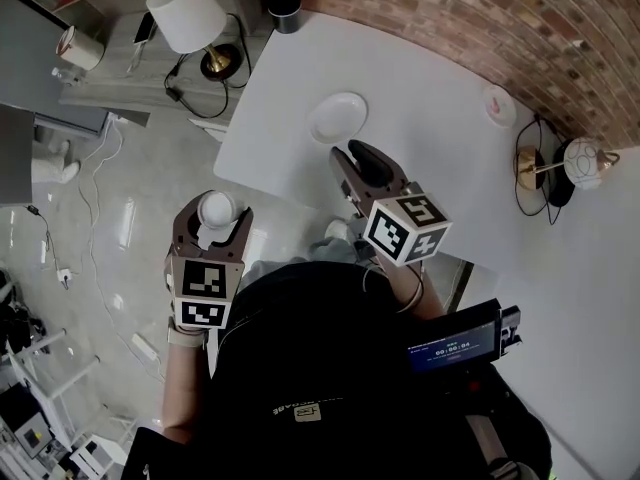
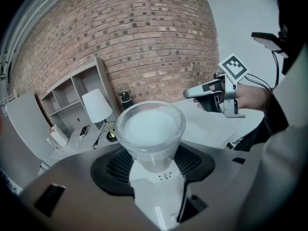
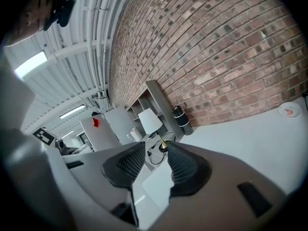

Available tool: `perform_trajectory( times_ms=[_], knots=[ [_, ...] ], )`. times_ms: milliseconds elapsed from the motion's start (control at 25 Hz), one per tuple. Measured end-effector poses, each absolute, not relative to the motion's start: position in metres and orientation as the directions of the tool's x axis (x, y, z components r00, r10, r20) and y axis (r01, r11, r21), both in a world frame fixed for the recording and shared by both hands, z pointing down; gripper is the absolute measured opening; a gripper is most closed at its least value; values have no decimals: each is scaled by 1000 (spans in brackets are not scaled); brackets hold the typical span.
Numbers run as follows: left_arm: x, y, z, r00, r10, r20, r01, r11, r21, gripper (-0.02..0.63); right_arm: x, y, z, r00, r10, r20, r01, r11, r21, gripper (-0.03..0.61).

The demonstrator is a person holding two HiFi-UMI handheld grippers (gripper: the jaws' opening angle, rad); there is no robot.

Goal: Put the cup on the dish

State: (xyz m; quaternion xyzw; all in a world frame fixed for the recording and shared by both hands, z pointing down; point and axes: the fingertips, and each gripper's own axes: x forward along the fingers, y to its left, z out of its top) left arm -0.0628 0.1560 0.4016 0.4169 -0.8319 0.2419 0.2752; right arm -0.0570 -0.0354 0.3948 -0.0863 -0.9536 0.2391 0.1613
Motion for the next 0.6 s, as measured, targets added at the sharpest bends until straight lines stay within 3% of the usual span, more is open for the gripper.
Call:
perform_trajectory(
  times_ms=[600],
  knots=[
    [-63, 89, 403, -483, -549, 682, -841, 508, -187, 262, -42, -106, 409, -936, 211, 282, 39, 857, -514, 147]
  ],
)
